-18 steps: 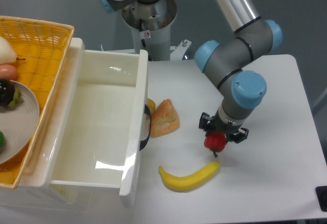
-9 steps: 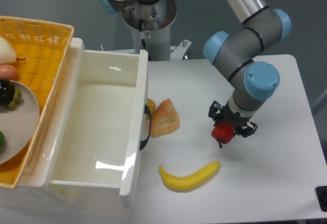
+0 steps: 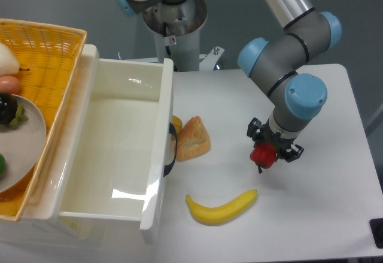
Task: Pick up the red pepper
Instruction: 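Lift the held red pepper up off the table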
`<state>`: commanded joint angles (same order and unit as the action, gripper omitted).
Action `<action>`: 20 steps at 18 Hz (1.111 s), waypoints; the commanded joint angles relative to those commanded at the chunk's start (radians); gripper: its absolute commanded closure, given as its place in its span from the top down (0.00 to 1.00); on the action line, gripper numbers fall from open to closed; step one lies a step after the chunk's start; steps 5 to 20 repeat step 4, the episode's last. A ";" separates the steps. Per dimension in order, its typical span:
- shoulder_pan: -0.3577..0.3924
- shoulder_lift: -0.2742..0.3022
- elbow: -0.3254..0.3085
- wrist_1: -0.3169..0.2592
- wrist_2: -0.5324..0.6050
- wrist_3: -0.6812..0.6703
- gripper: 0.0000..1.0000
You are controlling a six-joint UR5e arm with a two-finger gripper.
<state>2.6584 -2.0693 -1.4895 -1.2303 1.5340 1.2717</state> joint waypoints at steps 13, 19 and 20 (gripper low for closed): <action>0.000 -0.003 0.005 -0.002 0.000 0.000 0.20; 0.000 -0.003 0.005 -0.002 0.000 0.000 0.20; 0.000 -0.003 0.005 -0.002 0.000 0.000 0.20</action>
